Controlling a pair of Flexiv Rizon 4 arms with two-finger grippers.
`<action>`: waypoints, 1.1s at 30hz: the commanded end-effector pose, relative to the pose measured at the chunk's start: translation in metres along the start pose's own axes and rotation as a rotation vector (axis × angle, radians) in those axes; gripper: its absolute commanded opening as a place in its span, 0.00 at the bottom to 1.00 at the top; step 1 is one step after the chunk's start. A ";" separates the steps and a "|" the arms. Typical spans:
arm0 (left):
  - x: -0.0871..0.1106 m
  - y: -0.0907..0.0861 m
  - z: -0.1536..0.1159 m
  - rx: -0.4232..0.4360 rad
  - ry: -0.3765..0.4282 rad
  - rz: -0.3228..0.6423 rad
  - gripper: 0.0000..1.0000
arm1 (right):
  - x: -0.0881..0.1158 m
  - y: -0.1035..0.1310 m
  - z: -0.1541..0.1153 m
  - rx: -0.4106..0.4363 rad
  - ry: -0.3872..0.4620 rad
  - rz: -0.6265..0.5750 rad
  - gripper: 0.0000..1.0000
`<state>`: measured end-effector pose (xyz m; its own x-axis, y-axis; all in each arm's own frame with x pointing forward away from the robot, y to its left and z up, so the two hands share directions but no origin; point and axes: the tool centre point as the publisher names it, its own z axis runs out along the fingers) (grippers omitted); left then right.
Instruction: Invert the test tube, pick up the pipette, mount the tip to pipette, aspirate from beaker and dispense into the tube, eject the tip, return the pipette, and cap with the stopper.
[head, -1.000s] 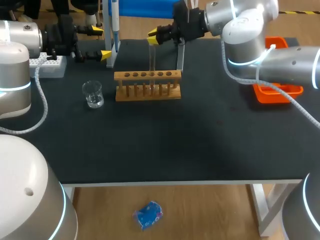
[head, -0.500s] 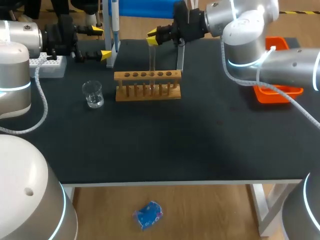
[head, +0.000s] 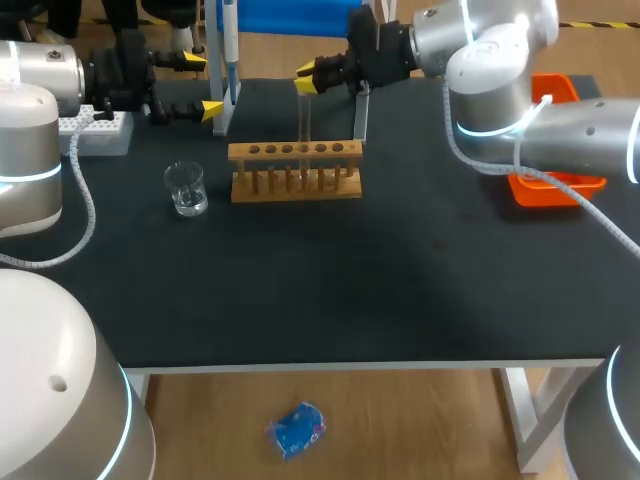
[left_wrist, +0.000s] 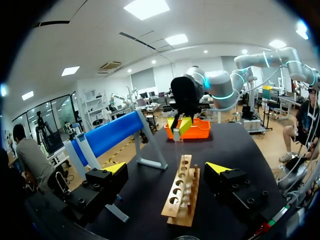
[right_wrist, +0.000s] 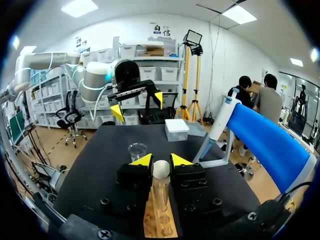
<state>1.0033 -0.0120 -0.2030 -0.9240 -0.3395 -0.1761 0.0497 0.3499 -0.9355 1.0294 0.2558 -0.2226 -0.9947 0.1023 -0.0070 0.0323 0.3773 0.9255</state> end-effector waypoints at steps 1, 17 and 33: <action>-0.001 0.000 -0.001 -0.002 0.004 -0.001 1.00 | 0.001 -0.006 0.000 0.005 0.001 0.003 0.00; -0.001 0.000 -0.001 -0.002 0.004 -0.001 1.00 | 0.000 0.003 -0.005 0.025 0.001 -0.014 0.00; -0.001 0.000 -0.001 -0.002 0.004 -0.001 1.00 | 0.001 0.004 -0.005 0.049 0.017 -0.021 0.00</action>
<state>1.0033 -0.0120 -0.2030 -0.9240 -0.3395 -0.1761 0.0497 0.3499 -0.9355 1.0275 0.2527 -0.2169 -0.9965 0.0814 -0.0211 0.0154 0.4227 0.9061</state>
